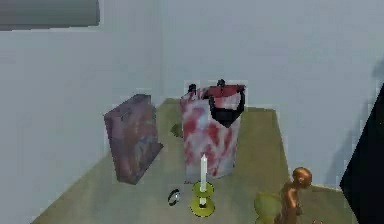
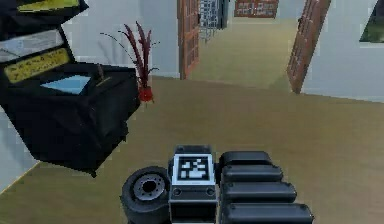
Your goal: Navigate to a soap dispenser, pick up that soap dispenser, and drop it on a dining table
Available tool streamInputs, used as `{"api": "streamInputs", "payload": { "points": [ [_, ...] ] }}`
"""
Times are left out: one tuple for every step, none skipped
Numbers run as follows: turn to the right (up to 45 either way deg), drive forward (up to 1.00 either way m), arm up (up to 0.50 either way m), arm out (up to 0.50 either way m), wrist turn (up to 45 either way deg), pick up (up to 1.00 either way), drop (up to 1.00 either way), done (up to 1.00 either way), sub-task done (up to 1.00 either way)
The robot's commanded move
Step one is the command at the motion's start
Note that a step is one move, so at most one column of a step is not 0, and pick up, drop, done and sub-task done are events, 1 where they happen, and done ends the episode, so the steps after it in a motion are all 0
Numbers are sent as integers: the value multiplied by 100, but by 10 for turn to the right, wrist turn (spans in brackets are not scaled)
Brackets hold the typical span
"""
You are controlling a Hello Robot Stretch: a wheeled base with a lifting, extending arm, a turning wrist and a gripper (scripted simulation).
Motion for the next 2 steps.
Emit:
{"api": "streamInputs", "payload": {
  "points": [
    [-450,0,0,0,0,0,0,0,0],
    [-240,0,0,0,0,0,0,0,0]
  ]
}}
